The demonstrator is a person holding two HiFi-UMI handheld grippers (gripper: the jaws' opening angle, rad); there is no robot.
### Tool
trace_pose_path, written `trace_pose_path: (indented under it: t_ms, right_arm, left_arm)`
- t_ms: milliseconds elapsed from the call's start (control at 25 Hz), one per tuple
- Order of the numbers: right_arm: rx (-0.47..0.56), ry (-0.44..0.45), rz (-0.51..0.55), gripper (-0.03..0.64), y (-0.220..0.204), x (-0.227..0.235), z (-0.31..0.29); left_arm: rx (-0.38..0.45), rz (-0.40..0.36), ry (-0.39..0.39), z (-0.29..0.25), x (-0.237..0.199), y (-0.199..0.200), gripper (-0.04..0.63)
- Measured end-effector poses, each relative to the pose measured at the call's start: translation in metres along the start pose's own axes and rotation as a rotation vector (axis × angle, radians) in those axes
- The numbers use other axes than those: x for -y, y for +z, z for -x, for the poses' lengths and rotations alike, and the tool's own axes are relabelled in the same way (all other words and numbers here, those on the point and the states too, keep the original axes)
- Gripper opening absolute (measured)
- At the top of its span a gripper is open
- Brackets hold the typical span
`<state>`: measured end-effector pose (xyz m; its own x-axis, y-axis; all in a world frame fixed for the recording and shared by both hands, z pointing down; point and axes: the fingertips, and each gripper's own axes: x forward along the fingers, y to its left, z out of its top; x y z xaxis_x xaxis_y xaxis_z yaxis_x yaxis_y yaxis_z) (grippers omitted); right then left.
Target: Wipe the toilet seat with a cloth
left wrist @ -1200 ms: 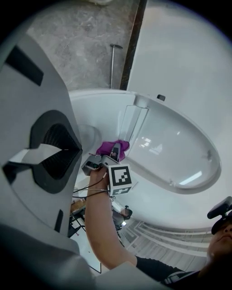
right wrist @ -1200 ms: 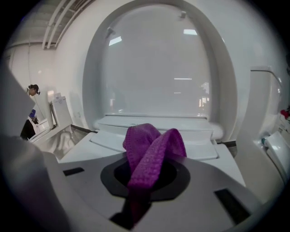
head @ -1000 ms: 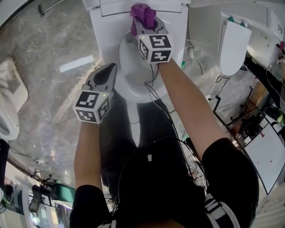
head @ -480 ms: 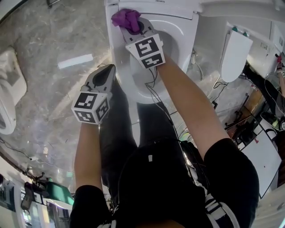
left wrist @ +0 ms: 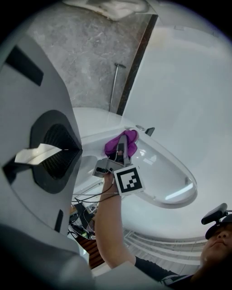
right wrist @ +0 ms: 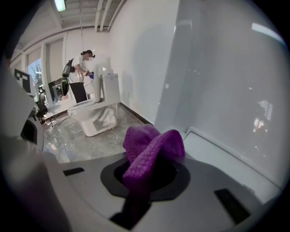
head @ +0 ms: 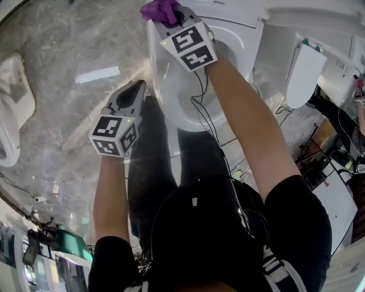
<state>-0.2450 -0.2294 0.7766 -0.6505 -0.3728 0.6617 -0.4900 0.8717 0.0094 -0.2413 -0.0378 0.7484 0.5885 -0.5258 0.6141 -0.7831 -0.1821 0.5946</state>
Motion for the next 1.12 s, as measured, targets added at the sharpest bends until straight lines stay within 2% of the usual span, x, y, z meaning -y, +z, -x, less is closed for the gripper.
trace_pose_path:
  t_ms: [80,200,320,480,600,800,960,1120]
  right_arm:
    - [-0.004,0.063,0.024,0.049,-0.001,-0.006,0.002]
    - [-0.014,0.157,0.155,0.049,-0.006,-0.02,0.006]
    - [-0.014,0.213,0.217,0.049,-0.011,-0.035,0.011]
    - [-0.017,0.305,0.227,0.049,-0.021,-0.056,0.023]
    - [-0.016,0.37,0.192,0.049,-0.035,-0.073,0.035]
    - [0.024,0.396,0.139,0.049,-0.055,-0.094,0.057]
    - [0.048,0.452,0.133,0.049,-0.069,-0.115,0.076]
    - [0.063,0.532,0.205,0.049,-0.082,-0.142,0.094]
  left_arm:
    - [0.003,0.01,0.005,0.003,-0.003,-0.001,0.009]
    - [0.01,0.015,0.008,0.004,-0.003,-0.001,0.009]
    - [0.014,0.011,0.01,0.004,-0.002,-0.002,0.009]
    - [0.024,0.022,0.016,0.006,0.0,-0.003,0.009]
    - [0.034,0.031,0.024,0.008,0.0,-0.004,0.009]
    - [0.045,0.026,0.046,0.01,0.008,-0.016,0.009]
    - [0.066,0.065,0.077,0.01,0.022,-0.035,0.009]
    - [0.102,0.114,0.125,0.013,0.036,-0.056,0.009]
